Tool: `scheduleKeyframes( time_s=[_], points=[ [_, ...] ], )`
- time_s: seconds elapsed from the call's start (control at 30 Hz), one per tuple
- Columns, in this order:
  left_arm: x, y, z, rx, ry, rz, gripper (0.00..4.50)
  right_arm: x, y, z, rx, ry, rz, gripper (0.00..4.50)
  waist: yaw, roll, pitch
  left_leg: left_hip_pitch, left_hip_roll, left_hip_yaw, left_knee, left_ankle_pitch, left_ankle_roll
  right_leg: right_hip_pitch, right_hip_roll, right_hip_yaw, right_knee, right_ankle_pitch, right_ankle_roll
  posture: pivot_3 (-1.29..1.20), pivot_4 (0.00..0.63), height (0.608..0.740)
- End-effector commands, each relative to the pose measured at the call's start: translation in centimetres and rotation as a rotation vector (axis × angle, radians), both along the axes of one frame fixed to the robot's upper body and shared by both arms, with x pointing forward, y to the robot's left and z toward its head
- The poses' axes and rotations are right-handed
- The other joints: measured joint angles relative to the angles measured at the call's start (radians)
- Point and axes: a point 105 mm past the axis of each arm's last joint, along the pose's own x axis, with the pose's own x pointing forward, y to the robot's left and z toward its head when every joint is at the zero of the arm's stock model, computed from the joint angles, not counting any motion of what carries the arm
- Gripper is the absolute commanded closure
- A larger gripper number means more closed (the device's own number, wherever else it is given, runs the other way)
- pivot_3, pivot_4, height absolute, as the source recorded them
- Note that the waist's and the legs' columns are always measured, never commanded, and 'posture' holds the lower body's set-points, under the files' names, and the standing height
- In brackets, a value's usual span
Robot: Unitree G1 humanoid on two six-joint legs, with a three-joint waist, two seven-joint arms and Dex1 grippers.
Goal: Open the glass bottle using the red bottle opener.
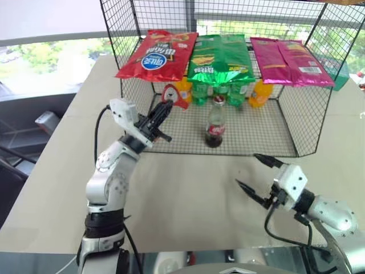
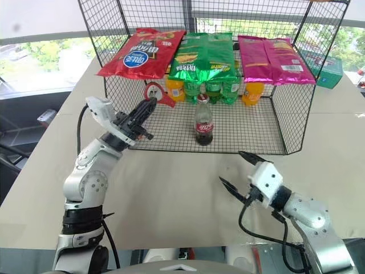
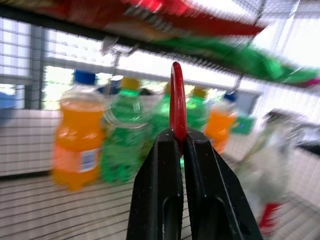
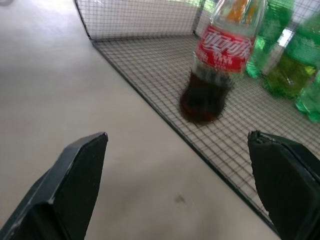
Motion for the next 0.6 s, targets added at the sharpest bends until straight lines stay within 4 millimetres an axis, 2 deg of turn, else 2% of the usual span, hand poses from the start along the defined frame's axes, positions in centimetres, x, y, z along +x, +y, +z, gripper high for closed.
scheduleKeyframes(
  time_s=[0.03,0.13,0.27,0.6],
  points=[
    [-2.9,-0.2,1.3,-0.089,-0.014,-0.181,4.44,-0.4,1.6,3.8,0.205,0.053,0.091,0.00,-0.003,-0.001,0.001,0.000,0.000,0.000,0.000,0.000,0.000,0.000,0.000,0.000,0.000,0.000,0.000,0.00,0.150,0.740],
    [-5.0,-0.5,0.9,-0.112,0.031,-0.303,4.44,-0.3,2.5,6.0,0.321,0.100,0.170,0.00,-0.012,-0.002,0.002,0.000,0.001,-0.001,0.000,0.000,0.000,0.000,0.000,0.000,0.000,0.000,0.000,0.00,0.150,0.740],
    [-7.2,-0.9,0.8,-0.125,0.074,-0.438,4.44,-0.5,3.6,8.0,0.406,0.179,0.295,0.00,-0.014,-0.003,0.003,0.000,0.001,-0.002,0.000,0.000,0.000,0.000,-0.001,-0.001,0.000,0.000,0.000,0.00,0.150,0.740],
    [-9.6,-2.3,0.6,-0.067,0.115,-0.638,4.44,-0.8,5.9,8.8,0.399,0.294,0.449,0.00,-0.018,-0.004,0.003,-0.002,0.000,-0.002,-0.001,0.000,0.000,-0.001,-0.001,-0.001,-0.001,0.000,-0.001,0.00,0.150,0.740]
  ],
)
